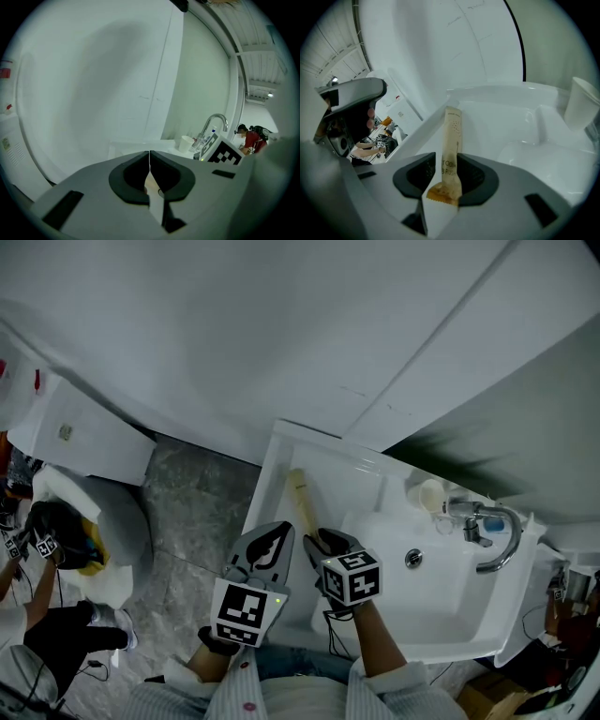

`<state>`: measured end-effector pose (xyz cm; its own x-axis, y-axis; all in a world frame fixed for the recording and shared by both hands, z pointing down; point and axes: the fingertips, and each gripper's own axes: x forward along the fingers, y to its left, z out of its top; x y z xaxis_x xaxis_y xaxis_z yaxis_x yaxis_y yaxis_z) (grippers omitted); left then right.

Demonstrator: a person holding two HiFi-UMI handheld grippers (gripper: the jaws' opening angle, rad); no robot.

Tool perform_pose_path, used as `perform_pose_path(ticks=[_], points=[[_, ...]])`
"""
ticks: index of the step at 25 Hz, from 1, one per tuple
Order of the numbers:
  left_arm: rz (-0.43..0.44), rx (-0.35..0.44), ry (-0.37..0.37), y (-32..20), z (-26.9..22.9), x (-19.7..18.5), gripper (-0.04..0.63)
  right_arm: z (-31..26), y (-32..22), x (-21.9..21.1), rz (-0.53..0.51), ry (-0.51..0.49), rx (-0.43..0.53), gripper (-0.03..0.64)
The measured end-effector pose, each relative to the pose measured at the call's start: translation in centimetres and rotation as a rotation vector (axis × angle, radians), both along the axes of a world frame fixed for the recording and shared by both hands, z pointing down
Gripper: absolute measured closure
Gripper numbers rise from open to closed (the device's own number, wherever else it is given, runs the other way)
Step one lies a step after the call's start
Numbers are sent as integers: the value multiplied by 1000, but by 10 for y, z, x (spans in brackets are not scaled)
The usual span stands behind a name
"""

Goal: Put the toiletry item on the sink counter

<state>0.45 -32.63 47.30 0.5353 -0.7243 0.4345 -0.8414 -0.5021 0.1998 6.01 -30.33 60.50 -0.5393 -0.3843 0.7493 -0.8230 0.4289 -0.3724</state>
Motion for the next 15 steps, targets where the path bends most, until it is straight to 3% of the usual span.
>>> perform_pose_path(ticks=[15], points=[[4,98,-4,31,-41,6,577,-46,19,5,28,-59,91,483]])
